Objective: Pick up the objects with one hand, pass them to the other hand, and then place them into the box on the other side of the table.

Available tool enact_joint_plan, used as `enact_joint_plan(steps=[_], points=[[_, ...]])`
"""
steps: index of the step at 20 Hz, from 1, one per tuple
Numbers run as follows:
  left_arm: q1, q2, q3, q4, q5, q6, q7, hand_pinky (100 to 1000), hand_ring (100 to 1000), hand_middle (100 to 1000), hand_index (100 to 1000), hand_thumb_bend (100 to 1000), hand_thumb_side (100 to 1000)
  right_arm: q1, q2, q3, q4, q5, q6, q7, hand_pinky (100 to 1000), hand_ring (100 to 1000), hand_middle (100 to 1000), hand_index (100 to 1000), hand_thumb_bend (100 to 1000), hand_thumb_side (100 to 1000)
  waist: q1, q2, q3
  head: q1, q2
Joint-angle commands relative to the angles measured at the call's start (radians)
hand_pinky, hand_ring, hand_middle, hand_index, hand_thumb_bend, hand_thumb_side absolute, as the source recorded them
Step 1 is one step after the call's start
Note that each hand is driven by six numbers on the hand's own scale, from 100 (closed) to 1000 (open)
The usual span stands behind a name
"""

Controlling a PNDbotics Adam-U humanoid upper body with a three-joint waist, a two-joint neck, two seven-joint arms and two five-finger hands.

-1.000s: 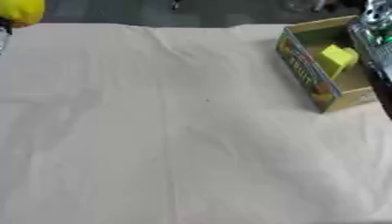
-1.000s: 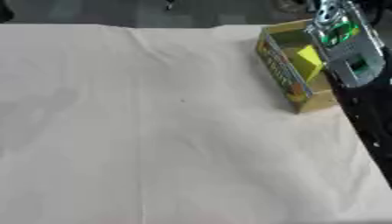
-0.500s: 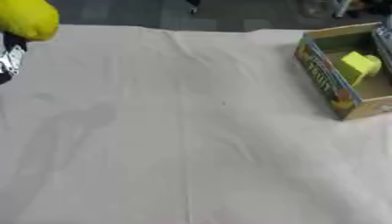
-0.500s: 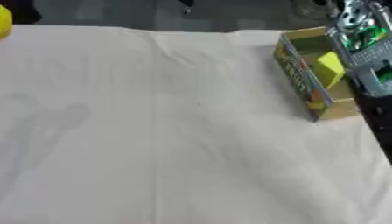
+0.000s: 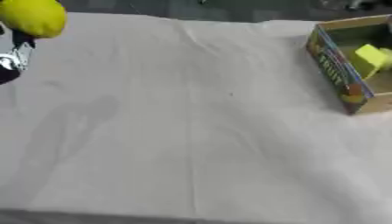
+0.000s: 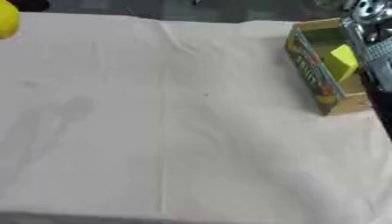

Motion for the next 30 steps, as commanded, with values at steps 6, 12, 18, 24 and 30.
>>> enact_joint_plan(steps=[6,12,18,24,30], points=[[-0.008,0.014,0.012,-0.015,-0.011,-0.01,-0.002,288,462,482,573,100,100,-0.011,-0.026,-0.004,-0.042,0.01,0.0,0.012,768,769,765,796,100,404,0.006,-0.023,0.001,0.081,0.009],[-0.001,0.012,0.01,-0.023,-0.012,-0.013,-0.002,296,461,479,570,100,100,-0.01,-0.027,-0.004,-0.055,0.012,0.0,0.014,768,770,765,796,100,401,0.005,-0.02,0.001,0.086,-0.017],[0.03,0.016,0.01,-0.039,0.001,-0.011,-0.01,299,459,477,569,100,100,-0.007,-0.028,-0.002,-0.061,0.012,0.002,0.016,769,770,765,797,100,402,0.003,-0.018,0.003,0.07,-0.039],[0.093,0.021,0.01,-0.033,0.044,-0.003,-0.018,290,454,473,566,100,100,-0.003,-0.032,0.0,-0.08,0.015,0.001,0.023,770,770,765,797,100,397,0.003,-0.017,0.005,0.051,-0.051],[0.118,0.016,0.01,-0.03,0.062,-0.007,-0.006,289,453,473,566,100,100,0.003,-0.034,-0.001,-0.099,0.015,0.002,0.026,771,770,766,798,100,393,0.0,-0.016,0.007,0.037,-0.052]])
